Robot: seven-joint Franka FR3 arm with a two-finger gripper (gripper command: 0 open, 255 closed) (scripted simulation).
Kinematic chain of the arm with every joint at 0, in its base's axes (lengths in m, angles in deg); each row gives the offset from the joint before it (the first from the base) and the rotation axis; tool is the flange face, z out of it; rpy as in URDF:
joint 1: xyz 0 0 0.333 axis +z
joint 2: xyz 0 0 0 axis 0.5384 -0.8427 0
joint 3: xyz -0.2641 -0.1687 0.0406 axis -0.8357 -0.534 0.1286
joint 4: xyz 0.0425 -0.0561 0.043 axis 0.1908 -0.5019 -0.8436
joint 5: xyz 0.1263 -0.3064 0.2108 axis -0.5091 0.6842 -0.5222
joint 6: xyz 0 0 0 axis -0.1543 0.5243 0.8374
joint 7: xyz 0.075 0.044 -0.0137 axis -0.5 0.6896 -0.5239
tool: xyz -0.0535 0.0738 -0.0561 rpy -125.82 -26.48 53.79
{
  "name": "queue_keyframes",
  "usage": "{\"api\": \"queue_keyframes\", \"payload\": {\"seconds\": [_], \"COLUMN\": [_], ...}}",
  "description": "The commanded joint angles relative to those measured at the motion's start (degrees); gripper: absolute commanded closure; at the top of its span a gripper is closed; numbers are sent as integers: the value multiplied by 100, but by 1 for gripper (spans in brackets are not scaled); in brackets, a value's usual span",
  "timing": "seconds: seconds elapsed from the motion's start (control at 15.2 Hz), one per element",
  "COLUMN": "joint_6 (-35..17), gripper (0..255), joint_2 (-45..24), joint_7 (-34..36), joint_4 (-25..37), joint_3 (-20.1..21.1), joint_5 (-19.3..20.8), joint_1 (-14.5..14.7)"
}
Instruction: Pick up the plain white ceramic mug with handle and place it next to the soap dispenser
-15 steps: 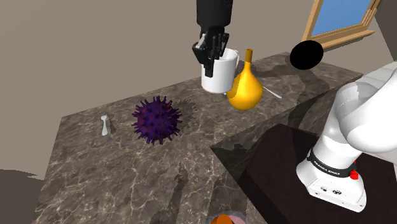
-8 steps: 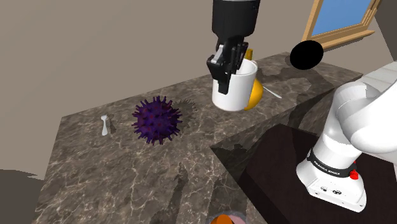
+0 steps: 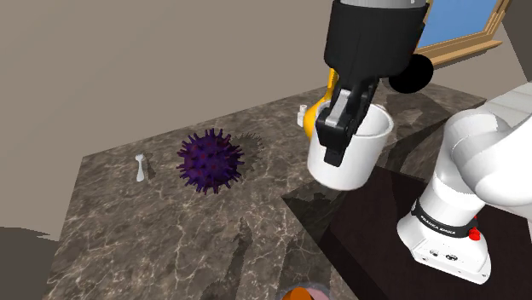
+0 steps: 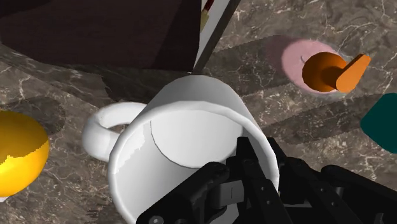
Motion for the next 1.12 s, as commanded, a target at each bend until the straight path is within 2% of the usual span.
{"api": "queue_keyframes", "payload": {"seconds": [0.0,0.53,0.99,1.06], "joint_6": [93,293,391,324], "gripper": [255,255,255,255], "joint_2": [83,67,-226,-198], "joint_7": [251,1345,2345,2334], "joint_4": [54,528,1240,1149], "joint_3": [180,1105,2089,2101], "joint_5": [-127,-586,-845,-867], "joint_1": [86,268,166,179]}}
